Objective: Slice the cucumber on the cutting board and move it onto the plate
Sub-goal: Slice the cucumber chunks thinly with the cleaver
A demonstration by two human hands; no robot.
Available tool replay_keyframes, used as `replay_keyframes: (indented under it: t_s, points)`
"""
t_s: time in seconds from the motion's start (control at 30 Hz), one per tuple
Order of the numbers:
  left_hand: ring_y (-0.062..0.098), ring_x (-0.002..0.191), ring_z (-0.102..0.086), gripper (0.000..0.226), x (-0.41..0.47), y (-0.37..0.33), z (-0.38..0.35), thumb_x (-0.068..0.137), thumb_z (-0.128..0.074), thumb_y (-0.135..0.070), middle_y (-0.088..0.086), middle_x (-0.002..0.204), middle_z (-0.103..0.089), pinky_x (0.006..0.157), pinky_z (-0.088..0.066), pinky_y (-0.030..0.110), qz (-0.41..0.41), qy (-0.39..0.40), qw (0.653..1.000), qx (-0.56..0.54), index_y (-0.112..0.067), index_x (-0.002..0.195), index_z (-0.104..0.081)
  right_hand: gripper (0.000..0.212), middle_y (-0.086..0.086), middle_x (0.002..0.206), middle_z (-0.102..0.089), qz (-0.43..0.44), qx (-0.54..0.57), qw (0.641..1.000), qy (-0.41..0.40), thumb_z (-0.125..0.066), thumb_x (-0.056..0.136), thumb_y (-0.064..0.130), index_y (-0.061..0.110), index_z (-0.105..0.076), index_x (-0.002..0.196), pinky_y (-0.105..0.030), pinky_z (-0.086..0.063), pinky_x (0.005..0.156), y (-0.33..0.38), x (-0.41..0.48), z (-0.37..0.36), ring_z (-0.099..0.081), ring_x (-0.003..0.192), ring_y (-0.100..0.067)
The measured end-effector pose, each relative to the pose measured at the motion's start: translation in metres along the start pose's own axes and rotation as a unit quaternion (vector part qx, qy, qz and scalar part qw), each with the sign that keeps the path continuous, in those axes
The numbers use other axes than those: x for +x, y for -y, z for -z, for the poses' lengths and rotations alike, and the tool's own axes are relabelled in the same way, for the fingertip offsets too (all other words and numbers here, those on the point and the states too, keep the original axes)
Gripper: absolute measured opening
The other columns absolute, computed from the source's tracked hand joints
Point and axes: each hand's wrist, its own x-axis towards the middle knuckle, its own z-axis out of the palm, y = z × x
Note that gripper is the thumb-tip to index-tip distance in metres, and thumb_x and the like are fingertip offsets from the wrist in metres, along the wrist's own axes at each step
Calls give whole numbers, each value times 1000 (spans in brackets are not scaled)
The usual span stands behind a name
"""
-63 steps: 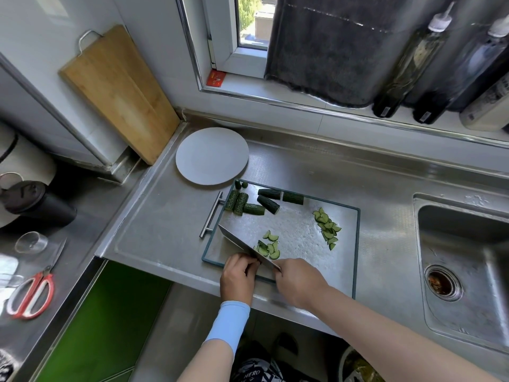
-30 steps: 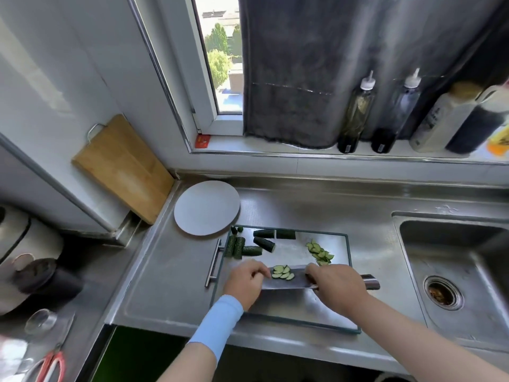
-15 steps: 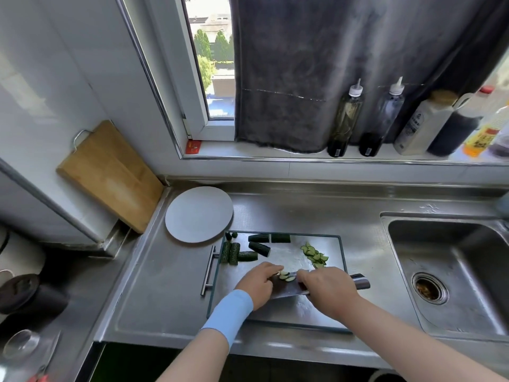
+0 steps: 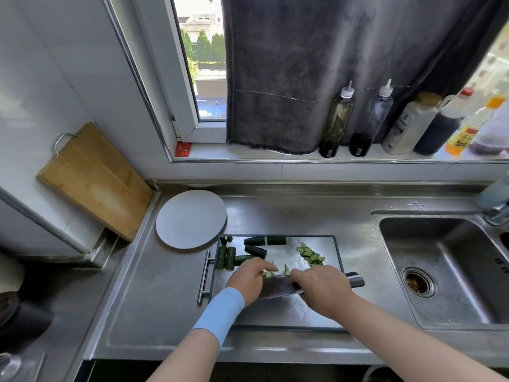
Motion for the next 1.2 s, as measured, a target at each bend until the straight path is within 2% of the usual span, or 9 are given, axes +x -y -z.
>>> replay_keyframes:
  t_s: [0.07,0.17,0.3,0.43,0.5,0.73,0.97,1.1,1.2]
  points:
    - [12,108,-50,59,-1,-5,2,79,-36,3,-9,116,-58,96,-40,25,-36,52,998,22,-32,114,-68,22,-5,91,-67,-2,0,1000,2,-50,94,17,23,-53,115,-34,-39,59,3,3,1,-47,68,-28]
    - [14,116,-38,66,3,-7,-1,79,-34,1,-5,130,-49,103,-32,27,-76,118,985,97,-36,130,-55,26,-6,91,-67,3,-6,1000,10,-48,94,14,23,-53,118,-34,-38,60,8,7,4,-48,69,-28]
    - [19,135,-23,70,16,5,4,85,-33,-5,-6,149,-31,113,-27,40,-17,141,971,192,-37,147,-32,19,-5,89,-66,1,-9,1000,22,-50,93,14,20,-54,110,-35,-39,58,11,9,4,-48,68,-28]
    - [12,124,-45,58,16,21,18,92,-32,-1,-6,137,-48,107,-35,30,33,5,999,-12,-31,138,-49,19,-2,90,-66,-20,18,999,21,-52,93,22,24,-55,111,-34,-46,61,8,8,2,-54,72,-28]
    - [10,113,-52,48,12,31,29,93,-36,-1,-8,124,-56,99,-37,24,53,-81,993,-72,-27,125,-60,21,0,95,-68,-37,57,997,31,-51,94,28,29,-57,115,-32,-39,61,7,5,2,-53,77,-25]
    - [21,103,-57,34,-6,56,39,88,-40,-5,-2,107,-64,95,-46,36,176,-371,891,-194,-28,95,-65,12,5,98,-66,-96,329,929,137,-53,94,47,37,-60,93,-33,-47,74,16,-4,-20,-58,82,-16]
    - [25,110,-53,38,-18,62,-3,93,-37,-4,4,126,-54,94,-40,32,243,-210,945,-60,-20,118,-61,4,7,94,-62,-113,387,907,121,-52,99,37,35,-55,99,-29,-42,69,22,-10,-53,-57,84,-15]
    - [22,119,-49,44,-16,43,-24,94,-39,-5,2,132,-50,102,-39,34,233,-158,959,-30,-21,132,-53,17,0,94,-67,-148,378,909,101,-47,101,36,26,-60,101,-34,-48,73,1,-17,-60,-60,83,-20]
    - [20,126,-44,44,-8,29,-35,97,-40,-8,0,139,-47,107,-34,33,212,-133,968,-15,-20,138,-48,18,0,85,-67,-172,371,908,96,-44,101,34,27,-56,91,-32,-44,63,-21,-22,-65,-59,75,-19]
